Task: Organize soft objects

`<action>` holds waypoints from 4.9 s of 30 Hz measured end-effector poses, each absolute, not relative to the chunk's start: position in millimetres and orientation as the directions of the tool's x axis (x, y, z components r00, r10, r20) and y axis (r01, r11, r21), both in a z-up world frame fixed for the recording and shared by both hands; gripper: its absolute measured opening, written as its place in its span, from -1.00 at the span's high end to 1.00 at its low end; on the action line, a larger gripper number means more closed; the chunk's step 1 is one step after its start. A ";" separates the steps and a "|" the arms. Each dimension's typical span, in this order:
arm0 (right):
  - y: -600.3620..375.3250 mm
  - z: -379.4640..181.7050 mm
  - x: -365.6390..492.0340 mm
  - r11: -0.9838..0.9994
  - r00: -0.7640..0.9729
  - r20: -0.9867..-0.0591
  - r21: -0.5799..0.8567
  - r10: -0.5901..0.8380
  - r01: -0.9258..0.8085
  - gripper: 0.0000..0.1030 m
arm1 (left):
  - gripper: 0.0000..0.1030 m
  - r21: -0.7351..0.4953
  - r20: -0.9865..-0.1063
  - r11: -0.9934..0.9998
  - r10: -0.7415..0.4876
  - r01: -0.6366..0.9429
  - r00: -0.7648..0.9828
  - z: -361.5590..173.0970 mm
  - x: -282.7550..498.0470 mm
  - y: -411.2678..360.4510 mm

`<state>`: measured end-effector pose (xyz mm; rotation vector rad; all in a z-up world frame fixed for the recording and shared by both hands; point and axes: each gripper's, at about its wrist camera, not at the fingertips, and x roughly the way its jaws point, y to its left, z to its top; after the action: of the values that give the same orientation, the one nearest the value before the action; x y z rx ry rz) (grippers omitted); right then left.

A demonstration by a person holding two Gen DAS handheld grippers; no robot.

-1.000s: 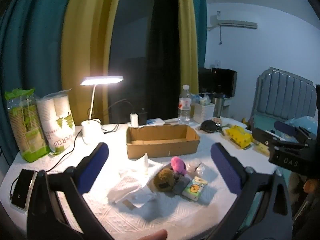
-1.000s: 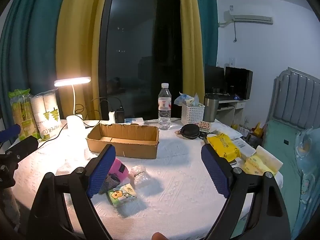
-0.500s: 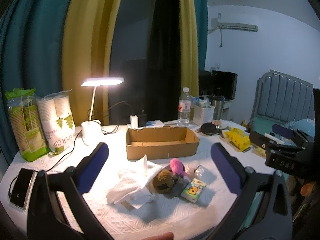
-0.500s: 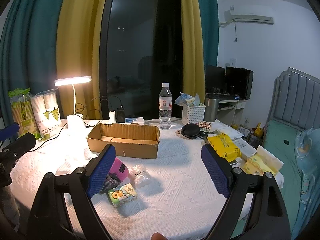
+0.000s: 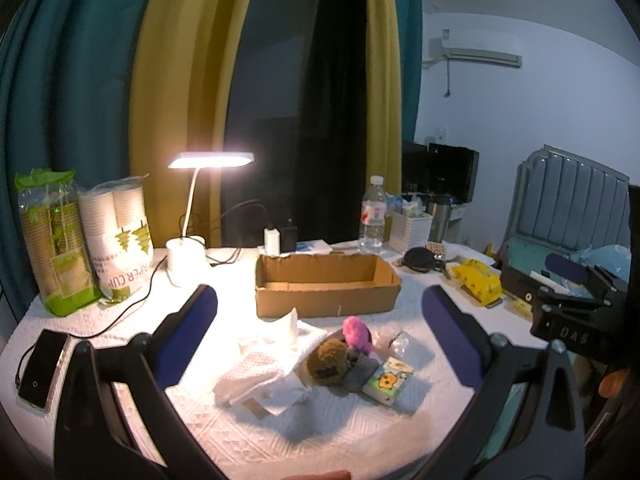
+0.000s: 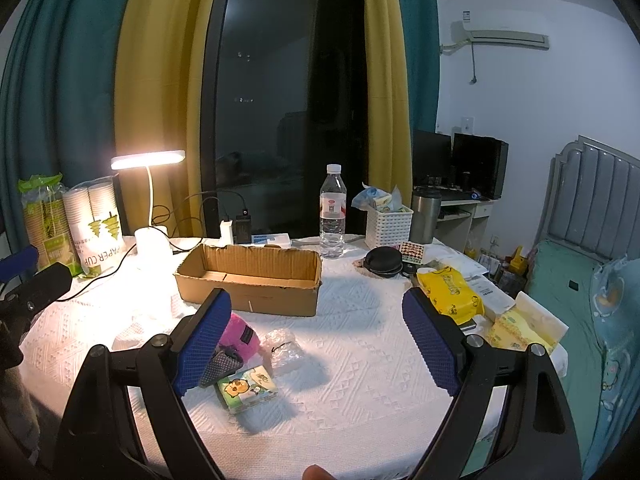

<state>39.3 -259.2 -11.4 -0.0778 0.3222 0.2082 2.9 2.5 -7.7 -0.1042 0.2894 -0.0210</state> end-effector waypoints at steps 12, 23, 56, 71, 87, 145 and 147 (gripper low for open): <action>-258.1 -11.5 39.1 0.975 0.926 -0.323 -0.043 0.193 -0.218 -0.74 | -0.99 -0.119 -0.285 0.993 -0.038 0.004 0.958 -7.7 -0.2 5.5; -254.5 -11.2 37.5 0.974 0.925 -0.325 -0.048 0.196 -0.223 -0.74 | -0.99 -0.116 -0.280 0.993 -0.035 0.002 0.960 -7.4 -1.5 5.7; -229.8 -52.9 102.3 0.965 0.849 -0.494 -0.071 0.186 -0.253 -0.74 | -0.99 -0.105 -0.504 0.990 0.030 -0.096 0.863 -65.8 65.4 46.3; -212.9 -129.0 168.5 0.976 0.727 -0.678 -0.068 0.108 -0.208 -0.73 | -0.66 -0.062 -0.709 0.997 -0.074 0.042 0.702 -140.2 150.6 69.2; -219.6 -151.9 212.7 0.928 0.646 -0.704 0.050 0.295 -0.368 -0.44 | 0.74 -0.148 -0.709 0.989 -0.093 -0.019 0.699 -128.5 167.1 60.1; -42.8 -165.2 152.6 0.608 0.319 -0.740 0.150 0.592 -0.780 0.25 | 0.79 -0.457 -0.662 0.869 -0.188 -0.191 0.726 -138.0 117.2 181.9; -40.6 -168.2 151.7 0.607 0.318 -0.743 0.147 0.589 -0.781 0.25 | 0.79 -0.435 -0.663 0.877 -0.159 -0.203 0.731 -133.4 113.5 187.9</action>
<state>151.7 -40.6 -168.2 -0.2578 0.8547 0.9143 113.5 187.9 -133.4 -0.5121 0.7590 0.0252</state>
